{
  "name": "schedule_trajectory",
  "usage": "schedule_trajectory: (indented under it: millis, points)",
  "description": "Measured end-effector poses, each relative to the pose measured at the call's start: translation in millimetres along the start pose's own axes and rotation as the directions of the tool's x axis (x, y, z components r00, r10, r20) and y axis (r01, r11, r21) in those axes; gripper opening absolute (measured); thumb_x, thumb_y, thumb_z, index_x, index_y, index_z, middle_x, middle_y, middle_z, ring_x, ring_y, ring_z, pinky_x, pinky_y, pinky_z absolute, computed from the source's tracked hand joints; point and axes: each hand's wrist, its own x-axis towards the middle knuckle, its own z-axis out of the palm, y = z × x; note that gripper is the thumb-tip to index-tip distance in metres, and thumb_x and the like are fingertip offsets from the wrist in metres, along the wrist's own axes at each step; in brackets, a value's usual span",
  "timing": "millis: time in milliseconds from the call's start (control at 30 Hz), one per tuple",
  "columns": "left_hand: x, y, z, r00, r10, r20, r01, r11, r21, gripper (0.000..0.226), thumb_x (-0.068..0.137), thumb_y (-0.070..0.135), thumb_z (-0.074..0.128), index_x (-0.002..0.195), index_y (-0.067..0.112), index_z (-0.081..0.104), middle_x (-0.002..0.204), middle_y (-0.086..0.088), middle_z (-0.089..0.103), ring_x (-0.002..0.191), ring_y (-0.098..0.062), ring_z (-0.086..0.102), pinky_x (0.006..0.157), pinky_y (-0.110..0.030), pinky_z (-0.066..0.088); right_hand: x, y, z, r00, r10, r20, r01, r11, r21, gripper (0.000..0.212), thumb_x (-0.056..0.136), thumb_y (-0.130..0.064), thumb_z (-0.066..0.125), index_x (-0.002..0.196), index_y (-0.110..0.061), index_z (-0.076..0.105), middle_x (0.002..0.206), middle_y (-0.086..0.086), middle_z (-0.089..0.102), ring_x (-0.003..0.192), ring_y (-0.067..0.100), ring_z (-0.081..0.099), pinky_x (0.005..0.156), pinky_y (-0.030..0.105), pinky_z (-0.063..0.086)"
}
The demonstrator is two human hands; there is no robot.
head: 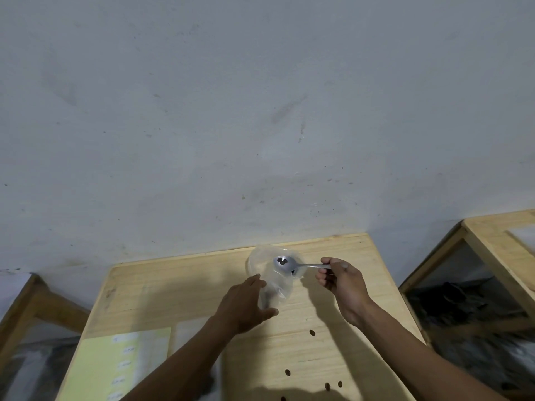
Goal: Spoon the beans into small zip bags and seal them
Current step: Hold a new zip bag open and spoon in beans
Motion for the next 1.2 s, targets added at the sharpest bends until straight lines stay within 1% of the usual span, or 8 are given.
schedule_trajectory:
  millis: [233,367,467,567,667,867,1033,1200]
  points:
    - [2.2,0.1,1.5,0.999,-0.025,-0.027,0.024,0.999,-0.023,0.078,0.080,0.064,0.062,0.141,0.021,0.043,0.151,0.001,0.043,0.124,-0.018,0.053,0.100,-0.033,0.044,-8.3,-23.4,1.5,0.971,-0.241,0.012,0.240,0.961,-0.136,0.027,0.103,-0.014,0.041,0.096,-0.005,0.065,0.074,0.009,0.060,0.068,0.021,0.058,0.071,0.030,0.050]
    - [3.0,1.8,1.7,0.998,0.002,-0.055,-0.003,1.000,-0.026,0.075,0.080,0.064,0.063,0.140,0.022,0.044,0.151,0.002,0.042,0.128,-0.017,0.049,0.103,-0.035,0.042,-16.6,-28.2,-1.5,0.865,-0.383,0.323,0.498,0.730,-0.469,0.022,0.102,-0.019,0.047,0.097,-0.016,0.068,0.089,-0.003,0.068,0.074,0.011,0.063,0.073,0.023,0.052]
    - [1.8,1.2,1.3,0.998,0.034,-0.051,-0.033,0.999,0.011,0.074,0.080,0.064,0.063,0.139,0.024,0.045,0.152,0.004,0.040,0.134,-0.017,0.040,0.108,-0.036,0.035,-16.8,-29.6,-2.2,0.814,-0.410,0.412,0.577,0.649,-0.495,0.020,0.101,-0.018,0.049,0.098,-0.018,0.068,0.094,-0.007,0.068,0.078,0.010,0.065,0.074,0.020,0.052]
    - [0.3,-1.6,1.4,0.998,0.054,-0.026,-0.052,0.997,0.056,0.075,0.080,0.065,0.061,0.141,0.024,0.042,0.154,0.003,0.037,0.137,-0.017,0.037,0.110,-0.036,0.032,-12.8,-31.5,-2.2,0.869,-0.468,0.160,0.484,0.740,-0.467,0.023,0.103,-0.022,0.045,0.095,-0.018,0.067,0.086,-0.003,0.068,0.074,0.009,0.065,0.072,0.022,0.050]
    - [-1.5,-4.2,2.9,0.995,0.096,0.034,-0.100,0.988,0.121,0.076,0.081,0.065,0.060,0.143,0.024,0.040,0.157,0.003,0.031,0.140,-0.017,0.034,0.115,-0.038,0.028,-3.3,-18.0,-0.4,0.927,-0.374,-0.017,0.335,0.851,-0.405,0.025,0.103,-0.022,0.042,0.095,-0.017,0.065,0.081,0.003,0.067,0.072,0.013,0.064,0.074,0.030,0.052]
    - [-8.5,-6.5,3.3,0.980,0.179,0.083,-0.192,0.963,0.191,0.075,0.080,0.066,0.059,0.142,0.027,0.040,0.160,0.008,0.022,0.145,-0.020,0.018,0.118,-0.040,0.023,10.6,29.5,4.5,0.990,-0.108,-0.089,0.064,0.917,-0.395,0.027,0.103,-0.011,0.036,0.100,-0.003,0.062,0.081,0.013,0.065,0.068,0.021,0.060,0.073,0.042,0.053]
    - [-7.8,-8.3,-6.8,0.963,0.270,0.003,-0.261,0.924,0.281,0.072,0.079,0.072,0.053,0.138,0.033,0.043,0.161,0.014,0.012,0.147,-0.025,-0.001,0.120,-0.043,0.013,13.0,42.6,2.3,0.988,-0.082,-0.131,0.016,0.897,-0.442,0.029,0.103,-0.013,0.035,0.099,-0.002,0.062,0.080,0.010,0.066,0.067,0.022,0.062,0.068,0.038,0.053]
    - [9.2,5.5,-20.0,0.943,0.315,0.108,-0.333,0.897,0.289,0.075,0.080,0.067,0.058,0.139,0.024,0.045,0.164,0.004,-0.002,0.148,-0.023,-0.022,0.123,-0.044,-0.001,22.3,48.5,3.9,0.972,0.012,-0.234,-0.097,0.930,-0.354,0.027,0.099,-0.008,0.037,0.096,-0.001,0.064,0.072,0.012,0.065,0.065,0.027,0.061,0.078,0.049,0.055]
